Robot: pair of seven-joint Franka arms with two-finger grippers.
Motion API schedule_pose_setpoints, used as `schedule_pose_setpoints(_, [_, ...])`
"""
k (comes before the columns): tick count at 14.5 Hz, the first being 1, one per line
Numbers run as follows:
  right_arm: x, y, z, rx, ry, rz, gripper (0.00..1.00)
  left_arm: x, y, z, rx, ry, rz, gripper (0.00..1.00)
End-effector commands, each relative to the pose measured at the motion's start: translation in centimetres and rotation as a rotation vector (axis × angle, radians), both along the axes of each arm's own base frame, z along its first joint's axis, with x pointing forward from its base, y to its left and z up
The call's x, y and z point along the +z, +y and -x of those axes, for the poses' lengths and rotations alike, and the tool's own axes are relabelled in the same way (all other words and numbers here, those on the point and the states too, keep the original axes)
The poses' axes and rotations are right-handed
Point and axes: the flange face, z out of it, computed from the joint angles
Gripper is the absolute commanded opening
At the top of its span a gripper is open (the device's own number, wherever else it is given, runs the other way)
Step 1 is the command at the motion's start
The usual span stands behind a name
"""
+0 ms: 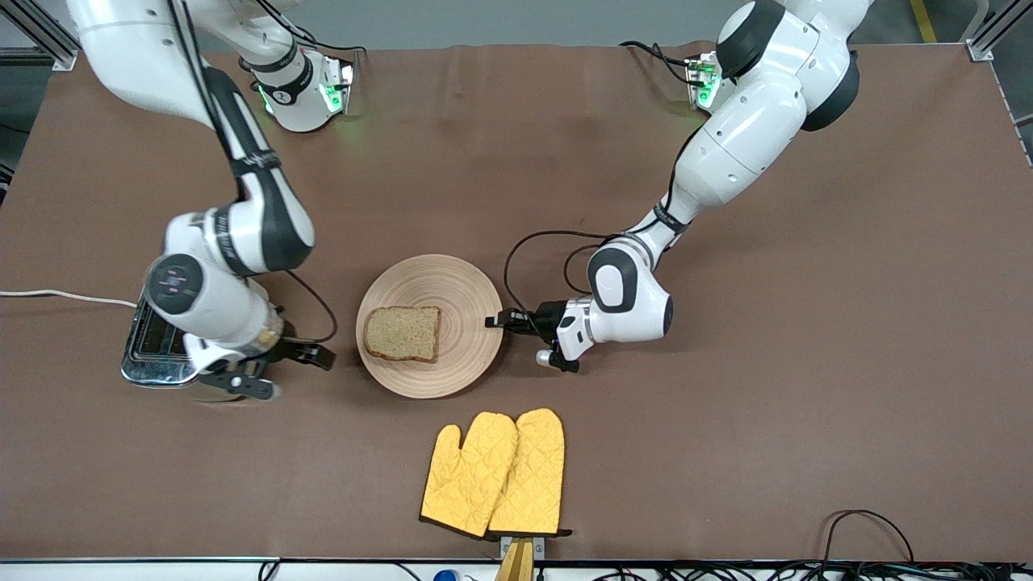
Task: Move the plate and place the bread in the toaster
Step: 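Release the plate with the left gripper while the right gripper reaches the bread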
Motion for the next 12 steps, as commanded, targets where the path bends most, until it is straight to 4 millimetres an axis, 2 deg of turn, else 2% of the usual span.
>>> schedule_pose_setpoints(1, [-1.1,3.1,0.8,-0.038,0.004,0.0,1.0,2.1,0.8,-1.7,0.029,-0.026,0.026,1.0])
schedule_pose_setpoints(2, [-1.2,4.1,1.2,-0.029,0.007,0.001,1.0,3.0,2.2,-3.0,0.046,-0.043,0.019,1.0])
schedule_pose_setpoints(5, [-3.5,6.6,3.6,0.016,0.047,0.017,1.0,5.4,5.0,-5.4,0.029,-0.078,-0.049,1.0])
schedule_pose_setpoints(7, [-4.3,6.6,4.4,0.02,0.064,0.025,1.0,6.0,7.7,-6.9,-0.011,-0.101,-0.101,1.0])
schedule_pose_setpoints(10, [-5.4,6.2,4.9,0.016,0.077,0.03,0.99,7.6,13.1,-9.1,-0.084,-0.124,-0.15,1.0])
schedule_pose_setpoints(12, [-5.4,6.0,4.9,0.013,0.079,0.03,0.87,9.5,17.3,-10.4,-0.169,-0.194,-0.273,1.0])
